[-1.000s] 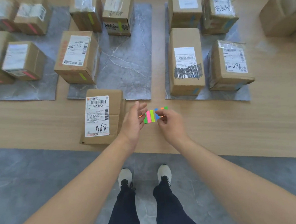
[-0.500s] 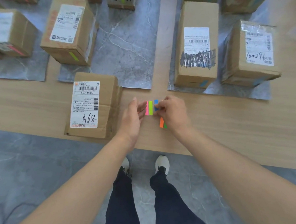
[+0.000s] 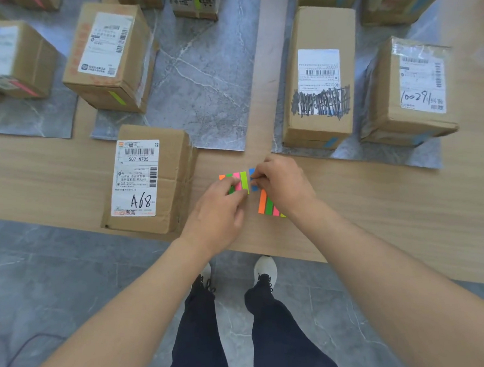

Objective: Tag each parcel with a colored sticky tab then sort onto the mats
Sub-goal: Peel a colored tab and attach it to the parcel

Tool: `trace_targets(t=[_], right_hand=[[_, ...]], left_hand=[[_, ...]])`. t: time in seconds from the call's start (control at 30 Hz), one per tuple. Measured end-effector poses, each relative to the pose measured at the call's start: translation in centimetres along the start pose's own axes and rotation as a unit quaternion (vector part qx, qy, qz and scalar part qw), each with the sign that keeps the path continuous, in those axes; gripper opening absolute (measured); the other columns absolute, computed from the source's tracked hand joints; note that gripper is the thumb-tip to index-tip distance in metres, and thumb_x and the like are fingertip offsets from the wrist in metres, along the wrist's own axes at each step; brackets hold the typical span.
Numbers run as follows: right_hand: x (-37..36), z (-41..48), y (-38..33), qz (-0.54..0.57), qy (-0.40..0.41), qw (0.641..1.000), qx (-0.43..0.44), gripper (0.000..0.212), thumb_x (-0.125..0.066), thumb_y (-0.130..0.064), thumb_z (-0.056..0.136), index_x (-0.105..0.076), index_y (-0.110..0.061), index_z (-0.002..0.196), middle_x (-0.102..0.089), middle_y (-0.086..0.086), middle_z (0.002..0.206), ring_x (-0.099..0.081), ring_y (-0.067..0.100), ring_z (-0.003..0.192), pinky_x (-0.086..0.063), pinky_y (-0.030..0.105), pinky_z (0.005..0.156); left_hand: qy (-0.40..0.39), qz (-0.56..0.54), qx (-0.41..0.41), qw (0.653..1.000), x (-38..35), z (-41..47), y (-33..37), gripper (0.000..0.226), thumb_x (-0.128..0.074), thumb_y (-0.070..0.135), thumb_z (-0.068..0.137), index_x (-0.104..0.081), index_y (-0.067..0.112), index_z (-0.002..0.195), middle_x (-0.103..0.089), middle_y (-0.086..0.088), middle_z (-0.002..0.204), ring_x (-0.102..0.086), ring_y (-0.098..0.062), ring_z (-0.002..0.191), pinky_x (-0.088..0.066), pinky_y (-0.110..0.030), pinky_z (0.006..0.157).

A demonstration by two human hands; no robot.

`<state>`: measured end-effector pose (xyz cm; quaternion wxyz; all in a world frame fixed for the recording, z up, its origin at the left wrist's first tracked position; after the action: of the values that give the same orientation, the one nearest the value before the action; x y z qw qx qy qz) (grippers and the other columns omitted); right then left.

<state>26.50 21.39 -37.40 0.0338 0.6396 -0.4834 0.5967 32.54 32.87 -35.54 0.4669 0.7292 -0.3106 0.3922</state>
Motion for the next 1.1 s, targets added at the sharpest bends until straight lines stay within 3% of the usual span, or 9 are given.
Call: trace_targets(t=[0.13, 0.33, 0.47, 0.73, 0.93, 1.1], right_hand=[[-0.2, -0.6, -1.0, -0.060, -0.020, 0.996, 0.055, 0.023, -0.058, -0.021, 0.101, -0.074, -0.009, 0.112, -0.061, 0.011, 0.112, -0.059, 0.033, 0.105, -0.042, 0.038, 0.072], [-0.3, -1.2, -1.3, -0.043, -0.023, 0.994, 0.100, 0.015, -0.067, -0.016, 0.093, -0.078, -0.007, 0.097, -0.064, 0.011, 0.100, -0.062, 0.035, 0.096, -0.053, 0.047, 0.073], [-0.3, -1.0, -1.1, -0.042, -0.025, 0.995, 0.085, 0.016, -0.062, -0.017, 0.098, -0.074, -0.008, 0.102, -0.061, 0.012, 0.104, -0.060, 0.034, 0.100, -0.052, 0.047, 0.077], [0.0, -0.5, 0.5, -0.026, -0.012, 0.999, 0.020, 0.014, -0.051, -0.022, 0.106, -0.061, -0.014, 0.110, -0.060, 0.007, 0.113, -0.058, 0.030, 0.106, -0.040, 0.038, 0.077], [2.2, -0.5, 1.4, 0.048, 0.105, 0.993, -0.037, 0.015, -0.053, -0.018, 0.104, -0.065, -0.010, 0.107, -0.069, 0.011, 0.106, -0.061, 0.033, 0.101, -0.044, 0.041, 0.080], [4.7, -1.4, 2.4, 0.134, 0.248, 0.958, -0.049, 0.009, -0.061, -0.013, 0.098, -0.067, -0.008, 0.098, -0.071, 0.005, 0.090, -0.065, 0.025, 0.084, -0.046, 0.034, 0.075]], left_hand=[[-0.008, 0.033, -0.003, 0.999, -0.2, 0.0, 0.0, 0.042, -0.056, 0.013, 0.081, -0.069, 0.011, 0.121, -0.059, -0.015, 0.124, -0.056, -0.034, 0.099, -0.048, -0.038, 0.083], [-0.018, 0.066, -0.019, 0.997, -0.8, 0.0, 0.1, 0.050, -0.044, 0.027, 0.085, -0.064, 0.019, 0.130, -0.052, -0.015, 0.132, -0.052, -0.033, 0.111, -0.049, -0.043, 0.092], [-0.004, 0.077, -0.018, 0.997, -0.8, -0.1, 0.1, 0.049, -0.056, 0.022, 0.084, -0.062, 0.022, 0.133, -0.052, -0.013, 0.134, -0.050, -0.031, 0.114, -0.048, -0.040, 0.090], [0.012, 0.088, -0.029, 0.996, -1.2, -0.5, 0.2, 0.052, -0.056, 0.020, 0.082, -0.061, 0.020, 0.134, -0.051, -0.012, 0.138, -0.048, -0.029, 0.117, -0.050, -0.040, 0.089], [0.026, 0.079, -0.027, 0.996, -1.0, -0.4, 0.4, 0.053, -0.050, 0.023, 0.084, -0.059, 0.020, 0.136, -0.049, -0.011, 0.140, -0.046, -0.029, 0.121, -0.048, -0.041, 0.093], [0.032, 0.070, -0.022, 0.997, -1.2, -0.4, 0.4, 0.051, -0.049, 0.024, 0.084, -0.059, 0.019, 0.134, -0.049, -0.012, 0.139, -0.046, -0.030, 0.121, -0.047, -0.041, 0.094]])
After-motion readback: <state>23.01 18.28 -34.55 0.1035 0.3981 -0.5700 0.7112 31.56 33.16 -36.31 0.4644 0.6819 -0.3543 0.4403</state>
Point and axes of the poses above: each hand's wrist, its own z-axis towards the middle knuckle, its own x-axis out of the back of the hand, y = z × x, the point moved 10 cm from there along z, towards the middle knuckle
